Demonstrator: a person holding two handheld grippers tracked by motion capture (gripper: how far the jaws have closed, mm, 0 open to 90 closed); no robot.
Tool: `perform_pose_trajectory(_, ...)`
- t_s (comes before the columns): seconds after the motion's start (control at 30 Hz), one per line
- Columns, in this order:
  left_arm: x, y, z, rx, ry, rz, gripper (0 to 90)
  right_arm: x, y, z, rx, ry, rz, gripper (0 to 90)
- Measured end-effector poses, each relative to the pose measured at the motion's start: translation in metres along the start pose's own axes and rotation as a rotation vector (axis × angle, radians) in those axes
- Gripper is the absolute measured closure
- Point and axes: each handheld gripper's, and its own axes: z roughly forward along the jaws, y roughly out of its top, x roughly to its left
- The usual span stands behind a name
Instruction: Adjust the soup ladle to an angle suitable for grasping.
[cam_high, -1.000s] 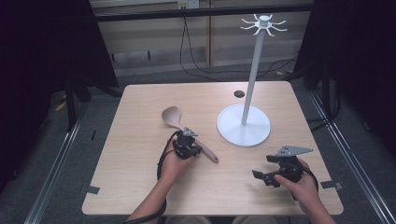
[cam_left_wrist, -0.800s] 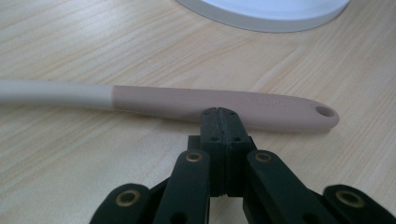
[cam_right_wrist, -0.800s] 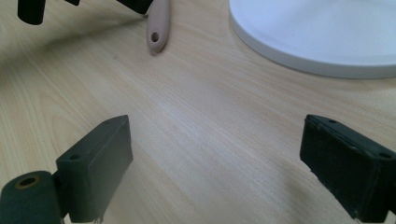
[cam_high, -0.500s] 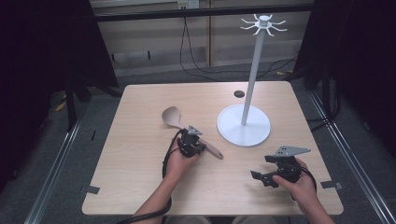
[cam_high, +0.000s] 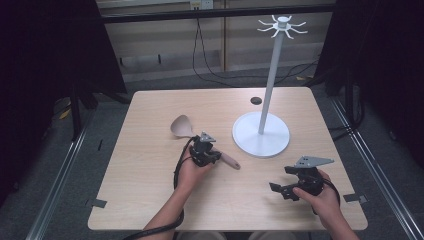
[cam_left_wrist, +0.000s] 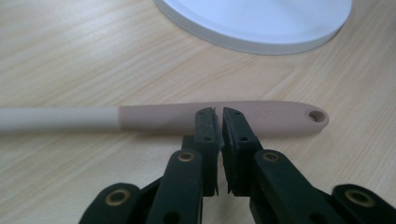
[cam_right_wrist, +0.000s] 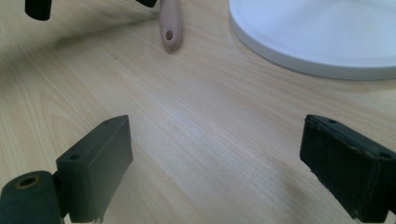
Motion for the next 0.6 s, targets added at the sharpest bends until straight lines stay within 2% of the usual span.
perform_pose_trajectory(0.23, 0.011, -0.004, -0.013, -0.004, 0.026, 0.002, 81.8, -0.001, 0.0, -0.001, -0.004, 0.0, 0.004, 9.0)
perform_pose_trajectory(0.33, 0.019, -0.007, -0.016, -0.032, 0.045, -0.008, 81.5, 0.0, 0.0, -0.001, -0.006, -0.001, 0.009, 9.0)
perform_pose_trajectory(0.43, 0.028, -0.006, -0.021, -0.052, 0.087, -0.029, 81.9, 0.001, 0.0, 0.0, -0.004, 0.0, 0.003, 9.0)
perform_pose_trajectory(0.53, 0.033, -0.005, -0.022, -0.082, 0.096, -0.054, 82.7, 0.001, 0.0, 0.0, -0.001, 0.0, 0.003, 9.0)
perform_pose_trajectory(0.6, 0.04, -0.004, -0.023, -0.097, 0.121, -0.071, 83.3, 0.002, 0.0, 0.001, -0.001, 0.0, 0.003, 9.0)
